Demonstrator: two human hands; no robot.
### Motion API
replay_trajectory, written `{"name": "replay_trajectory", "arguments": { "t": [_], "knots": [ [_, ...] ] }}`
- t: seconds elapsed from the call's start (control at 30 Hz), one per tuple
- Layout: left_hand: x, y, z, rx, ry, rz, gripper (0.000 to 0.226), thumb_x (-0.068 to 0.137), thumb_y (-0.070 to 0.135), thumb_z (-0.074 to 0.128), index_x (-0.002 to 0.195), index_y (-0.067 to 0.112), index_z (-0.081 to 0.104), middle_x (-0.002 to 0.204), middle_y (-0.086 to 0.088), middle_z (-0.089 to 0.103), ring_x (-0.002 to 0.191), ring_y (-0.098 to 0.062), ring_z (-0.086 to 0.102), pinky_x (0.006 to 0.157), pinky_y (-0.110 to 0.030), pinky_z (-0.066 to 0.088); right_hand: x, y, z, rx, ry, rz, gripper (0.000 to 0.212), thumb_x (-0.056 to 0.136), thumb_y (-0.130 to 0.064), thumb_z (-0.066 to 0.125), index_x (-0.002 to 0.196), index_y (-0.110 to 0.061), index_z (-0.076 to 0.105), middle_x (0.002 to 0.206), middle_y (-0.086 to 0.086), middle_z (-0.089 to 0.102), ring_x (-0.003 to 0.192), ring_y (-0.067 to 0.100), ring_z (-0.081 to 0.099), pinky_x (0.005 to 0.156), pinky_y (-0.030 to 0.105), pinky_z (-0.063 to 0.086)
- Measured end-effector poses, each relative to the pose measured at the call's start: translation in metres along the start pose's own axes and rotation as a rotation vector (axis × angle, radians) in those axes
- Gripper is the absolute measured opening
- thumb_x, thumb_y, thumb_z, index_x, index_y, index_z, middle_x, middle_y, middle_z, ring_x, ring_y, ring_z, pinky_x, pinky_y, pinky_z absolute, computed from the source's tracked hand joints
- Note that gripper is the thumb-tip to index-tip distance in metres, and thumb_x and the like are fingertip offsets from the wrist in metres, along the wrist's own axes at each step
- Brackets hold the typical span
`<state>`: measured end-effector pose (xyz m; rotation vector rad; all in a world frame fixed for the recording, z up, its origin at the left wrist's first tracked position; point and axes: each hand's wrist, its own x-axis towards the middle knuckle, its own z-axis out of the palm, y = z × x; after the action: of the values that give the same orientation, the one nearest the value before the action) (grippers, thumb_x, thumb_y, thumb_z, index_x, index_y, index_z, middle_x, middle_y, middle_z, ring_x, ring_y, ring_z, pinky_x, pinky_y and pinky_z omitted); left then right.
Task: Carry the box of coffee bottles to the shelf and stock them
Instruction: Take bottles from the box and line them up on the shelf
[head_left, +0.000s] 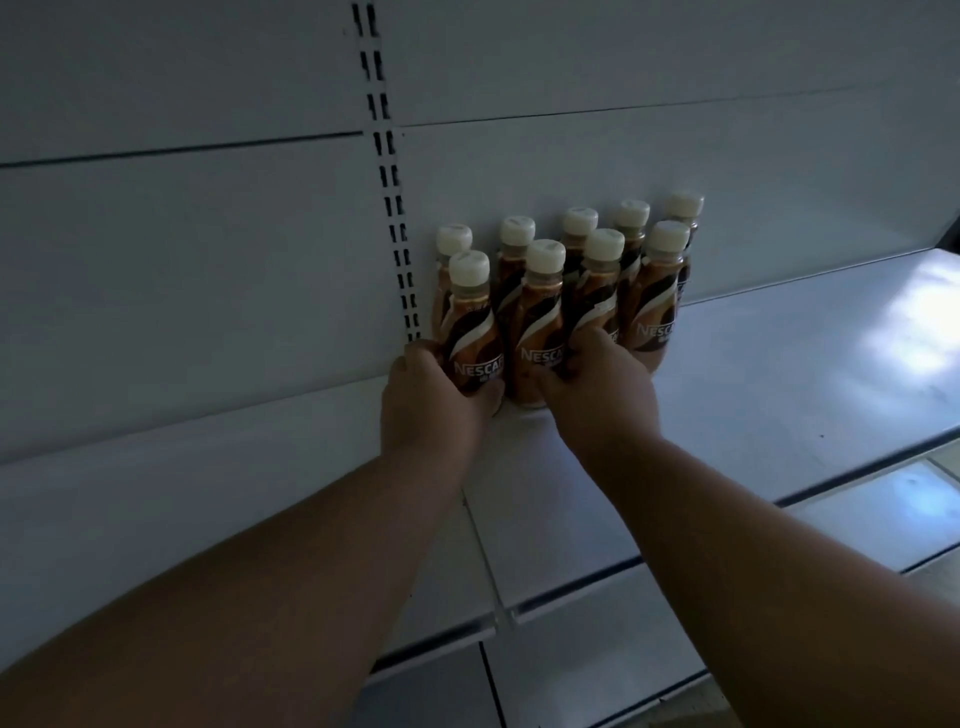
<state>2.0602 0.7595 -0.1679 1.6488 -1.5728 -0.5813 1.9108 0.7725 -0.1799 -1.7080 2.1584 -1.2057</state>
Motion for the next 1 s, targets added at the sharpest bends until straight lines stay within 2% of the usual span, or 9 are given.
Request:
{"name": "replay_trajectory", "arguments": {
  "t": [0.1, 0.27, 0.37, 0.43, 0.57, 0.7, 0.83, 0.93, 1.0],
  "knots": [
    [0.008, 0.003, 0.003, 0.034, -0.007, 0.053, 0.064, 0.069, 0.042, 0.083, 0.115, 0.01, 0.052, 0.113, -0.01, 0.061, 0.101, -0.029, 0.061, 0.081, -0.045, 0.052, 0.004, -0.003, 0.007, -0.007, 0.033, 0.034, 0.039, 0.079, -0.048, 0.067, 0.102, -0.018, 0.057, 0.095, 0.002, 0.065, 0.086, 0.023, 0.062, 0.072, 0.043, 0.054],
    [0.007, -0.002, 0.005, 0.057, 0.037, 0.088, 0.063, 0.07, 0.043, 0.082, 0.114, 0.009, 0.052, 0.111, -0.01, 0.06, 0.099, -0.028, 0.06, 0.074, -0.037, 0.048, 0.002, -0.001, 0.01, -0.011, 0.052, 0.016, 0.032, 0.082, -0.041, 0.067, 0.101, -0.018, 0.057, 0.097, 0.001, 0.063, 0.086, 0.022, 0.061, 0.071, 0.041, 0.053],
    [0.01, 0.001, 0.006, 0.076, 0.036, 0.073, 0.066, 0.069, 0.043, 0.083, 0.115, 0.009, 0.05, 0.114, -0.01, 0.06, 0.102, -0.029, 0.06, 0.078, -0.04, 0.05, 0.001, -0.002, 0.013, -0.03, 0.084, 0.016, 0.032, 0.082, -0.04, 0.068, 0.099, -0.016, 0.053, 0.094, 0.0, 0.056, 0.081, 0.02, 0.055, 0.063, 0.033, 0.041],
    [0.013, 0.003, 0.006, 0.09, 0.017, 0.075, 0.067, 0.069, 0.042, 0.083, 0.117, 0.009, 0.049, 0.116, -0.011, 0.06, 0.103, -0.03, 0.06, 0.08, -0.041, 0.05, 0.001, -0.003, 0.014, -0.031, 0.091, 0.031, 0.032, 0.082, -0.039, 0.068, 0.098, -0.016, 0.053, 0.092, -0.001, 0.053, 0.08, 0.02, 0.053, 0.063, 0.032, 0.037],
    [0.012, 0.003, 0.003, 0.106, -0.015, 0.079, 0.069, 0.069, 0.041, 0.083, 0.118, 0.008, 0.048, 0.117, -0.012, 0.059, 0.104, -0.031, 0.06, 0.083, -0.044, 0.051, 0.002, -0.004, 0.012, -0.014, 0.059, 0.035, 0.03, 0.084, -0.036, 0.067, 0.102, -0.015, 0.054, 0.099, 0.004, 0.059, 0.085, 0.022, 0.057, 0.067, 0.035, 0.045],
    [0.009, 0.004, -0.002, 0.068, -0.069, 0.065, 0.072, 0.066, 0.038, 0.086, 0.118, 0.006, 0.047, 0.115, -0.013, 0.059, 0.103, -0.032, 0.061, 0.083, -0.047, 0.052, -0.002, -0.005, 0.01, -0.003, 0.046, 0.029, 0.026, 0.086, -0.035, 0.063, 0.102, -0.015, 0.055, 0.1, 0.004, 0.06, 0.087, 0.023, 0.058, 0.069, 0.036, 0.046],
    [-0.001, 0.002, 0.0, 0.113, 0.004, 0.063, 0.071, 0.072, 0.041, 0.082, 0.118, 0.004, 0.044, 0.113, -0.015, 0.056, 0.098, -0.032, 0.059, 0.079, -0.046, 0.052, -0.01, -0.002, 0.005, 0.023, 0.025, 0.046, 0.029, 0.085, -0.038, 0.061, 0.103, -0.016, 0.055, 0.094, 0.002, 0.061, 0.082, 0.022, 0.056, 0.066, 0.034, 0.044],
    [-0.016, 0.0, -0.003, 0.164, 0.031, 0.138, 0.055, 0.077, 0.037, 0.078, 0.113, 0.009, 0.046, 0.109, -0.011, 0.055, 0.094, -0.029, 0.057, 0.07, -0.036, 0.044, -0.017, -0.001, 0.0, 0.0, -0.001, 0.053, 0.024, 0.09, -0.037, 0.056, 0.099, -0.015, 0.056, 0.092, 0.006, 0.062, 0.08, 0.025, 0.057, 0.063, 0.031, 0.039],
    [-0.024, -0.001, -0.008, 0.188, -0.013, 0.276, 0.039, 0.08, 0.025, 0.073, 0.11, 0.014, 0.05, 0.105, -0.006, 0.056, 0.091, -0.024, 0.057, 0.068, -0.032, 0.042, -0.019, -0.001, -0.003, -0.002, -0.006, 0.044, 0.016, 0.089, -0.033, 0.056, 0.089, -0.017, 0.054, 0.086, 0.005, 0.059, 0.074, 0.024, 0.054, 0.056, 0.028, 0.033]
  ]
}}
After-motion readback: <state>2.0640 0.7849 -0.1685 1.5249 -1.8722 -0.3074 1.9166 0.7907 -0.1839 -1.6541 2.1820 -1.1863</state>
